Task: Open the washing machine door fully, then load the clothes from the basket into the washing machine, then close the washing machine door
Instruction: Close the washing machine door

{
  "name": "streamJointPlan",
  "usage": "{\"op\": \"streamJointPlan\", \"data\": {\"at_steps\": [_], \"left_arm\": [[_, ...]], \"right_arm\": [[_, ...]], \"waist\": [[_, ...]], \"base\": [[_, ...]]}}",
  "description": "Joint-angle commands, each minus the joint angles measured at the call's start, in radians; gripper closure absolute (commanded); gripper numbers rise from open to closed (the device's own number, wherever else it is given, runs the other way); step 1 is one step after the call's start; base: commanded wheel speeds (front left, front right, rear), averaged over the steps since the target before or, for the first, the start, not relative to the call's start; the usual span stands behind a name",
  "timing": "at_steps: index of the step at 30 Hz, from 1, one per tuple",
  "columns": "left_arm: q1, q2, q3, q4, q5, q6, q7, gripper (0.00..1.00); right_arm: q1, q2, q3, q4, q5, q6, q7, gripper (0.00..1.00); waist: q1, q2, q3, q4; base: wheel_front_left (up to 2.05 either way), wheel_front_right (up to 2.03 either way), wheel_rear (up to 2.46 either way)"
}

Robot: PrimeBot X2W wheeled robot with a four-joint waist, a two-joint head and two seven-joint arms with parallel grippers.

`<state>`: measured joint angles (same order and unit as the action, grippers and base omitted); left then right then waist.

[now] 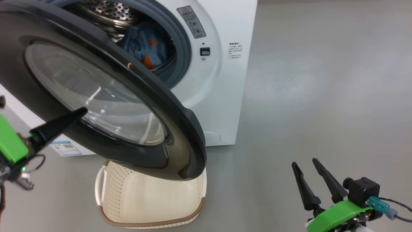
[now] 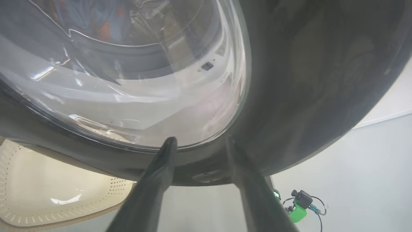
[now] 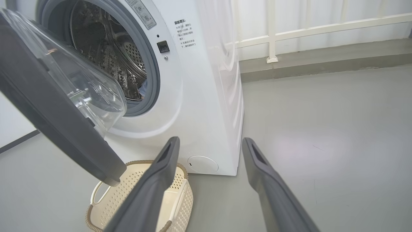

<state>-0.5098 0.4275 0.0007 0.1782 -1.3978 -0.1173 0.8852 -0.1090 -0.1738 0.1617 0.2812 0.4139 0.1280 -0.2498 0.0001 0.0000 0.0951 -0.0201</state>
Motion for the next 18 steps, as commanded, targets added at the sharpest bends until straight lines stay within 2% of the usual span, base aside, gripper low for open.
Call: {"op": "streamJointPlan", "data": {"at_steps": [1,12,18], "left_arm": [[0.012,0.059,0.052,-0.020,0.017,-0.008,-0.023,0.00],[0.203,0.069,0.077,-0.005,0.084,-0.013,-0.247,0.00],[0.317,0.075,0.060,-0.026,0.104,-0.013,-0.431,0.00]], "right_arm": [[0.009,-0.014,0.024,-0.020,-0.009,0.003,-0.012,0.00],[0.020,-0.035,0.024,-0.019,-0.004,0.003,-0.012,0.00],[0.030,-0.049,0.011,-0.021,-0.002,0.003,-0.012,0.00]], "waist": [[-0.0001,0.0000,-0.012,0.015],[-0.0001,0.0000,-0.030,0.033],[-0.0001,0.0000,-0.030,0.032]], "base": [[0.00,0.00,0.00],[0.00,0.00,0.00],[0.00,0.00,0.00]]}}
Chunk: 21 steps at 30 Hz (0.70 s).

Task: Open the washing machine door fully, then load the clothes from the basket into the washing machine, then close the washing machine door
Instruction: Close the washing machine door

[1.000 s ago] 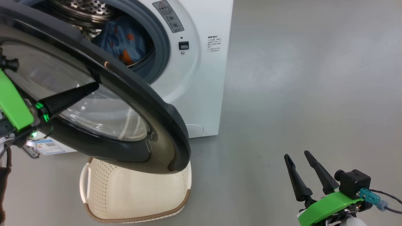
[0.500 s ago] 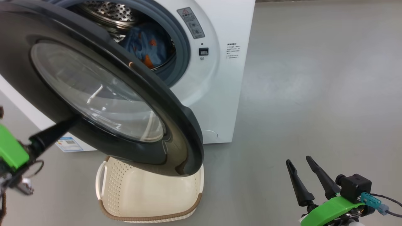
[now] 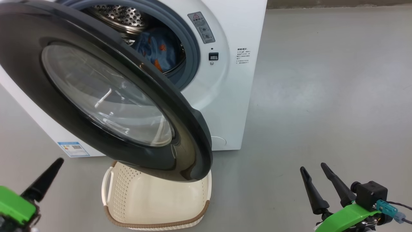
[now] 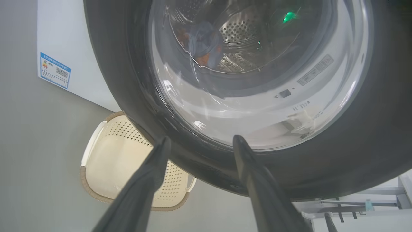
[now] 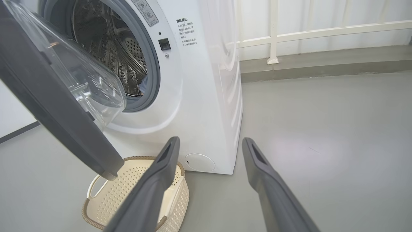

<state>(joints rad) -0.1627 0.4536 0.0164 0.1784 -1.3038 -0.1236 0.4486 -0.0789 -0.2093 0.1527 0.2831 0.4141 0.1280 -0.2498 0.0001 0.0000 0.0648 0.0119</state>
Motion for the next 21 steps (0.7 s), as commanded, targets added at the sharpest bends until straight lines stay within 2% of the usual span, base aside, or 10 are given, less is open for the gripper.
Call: {"op": "streamJointPlan", "data": {"at_steps": [1,10,18,21], "left_arm": [[-0.013,0.050,0.039,-0.026,0.022,-0.007,-0.037,0.00],[0.103,0.020,-0.079,0.010,0.078,-0.007,-0.363,0.00],[0.116,0.036,-0.217,0.093,0.153,-0.007,-0.627,0.00],[0.103,0.047,-0.270,0.137,0.207,-0.007,-0.684,0.00]], "right_arm": [[0.002,-0.015,0.016,-0.023,-0.002,0.003,-0.012,0.00],[0.024,-0.031,-0.014,-0.024,-0.002,0.003,-0.012,0.00],[0.036,-0.036,-0.038,-0.027,-0.004,0.003,-0.012,0.00],[0.037,-0.036,-0.041,-0.028,-0.005,0.003,-0.012,0.00]], "waist": [[-0.0001,0.0000,0.001,0.000],[-0.0001,0.0000,-0.003,-0.014],[-0.0001,0.0000,0.002,-0.045],[-0.0001,0.0000,0.004,-0.059]], "base": [[0.00,0.00,0.00],[0.00,0.00,0.00],[0.00,0.00,0.00],[0.00,0.00,0.00]]}}
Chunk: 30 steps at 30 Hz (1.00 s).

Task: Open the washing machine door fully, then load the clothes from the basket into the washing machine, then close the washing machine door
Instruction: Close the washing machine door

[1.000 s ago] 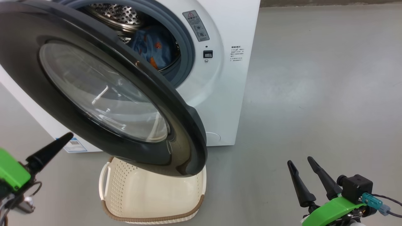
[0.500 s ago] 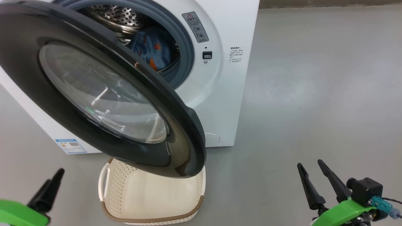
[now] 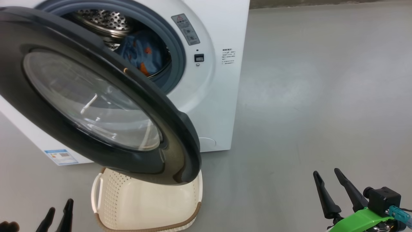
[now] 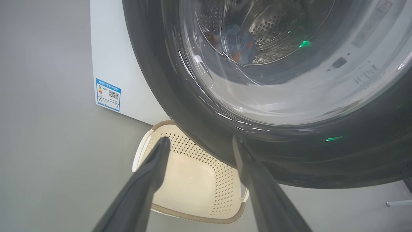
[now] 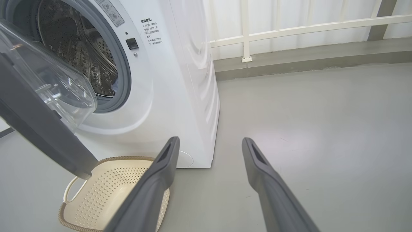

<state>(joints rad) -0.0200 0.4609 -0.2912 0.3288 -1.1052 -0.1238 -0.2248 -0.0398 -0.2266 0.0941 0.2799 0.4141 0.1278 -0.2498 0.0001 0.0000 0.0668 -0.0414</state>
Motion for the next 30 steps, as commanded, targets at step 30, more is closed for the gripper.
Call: {"op": "streamJointPlan", "data": {"at_steps": [30], "left_arm": [[0.022,-0.240,0.317,-0.083,0.687,-0.007,-0.037,0.00]], "right_arm": [[0.025,0.006,0.006,-0.026,-0.010,0.003,-0.012,0.00]], "waist": [[-0.0001,0.0000,-0.022,-0.044]], "base": [[0.00,0.00,0.00]]}}
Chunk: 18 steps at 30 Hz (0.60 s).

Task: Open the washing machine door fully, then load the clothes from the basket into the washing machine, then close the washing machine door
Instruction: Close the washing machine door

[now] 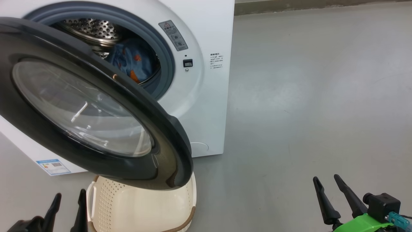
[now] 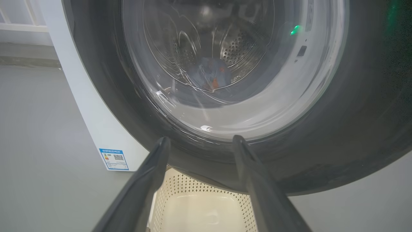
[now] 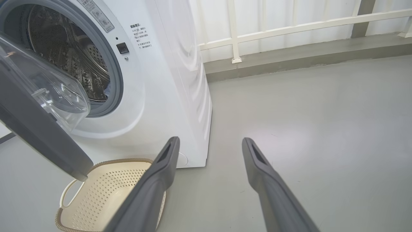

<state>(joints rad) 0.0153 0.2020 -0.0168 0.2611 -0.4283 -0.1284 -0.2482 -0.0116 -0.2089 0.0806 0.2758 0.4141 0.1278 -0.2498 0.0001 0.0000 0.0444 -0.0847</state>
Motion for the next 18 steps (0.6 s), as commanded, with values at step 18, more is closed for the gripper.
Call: {"op": "streamJointPlan", "data": {"at_steps": [18], "left_arm": [[0.003,-0.005,0.064,-0.029,0.033,-0.002,-0.014,0.00]], "right_arm": [[-0.016,-0.005,0.014,-0.024,-0.015,0.003,-0.012,0.00]], "waist": [[-0.0001,0.0000,-0.002,0.020]], "base": [[0.00,0.00,0.00]]}}
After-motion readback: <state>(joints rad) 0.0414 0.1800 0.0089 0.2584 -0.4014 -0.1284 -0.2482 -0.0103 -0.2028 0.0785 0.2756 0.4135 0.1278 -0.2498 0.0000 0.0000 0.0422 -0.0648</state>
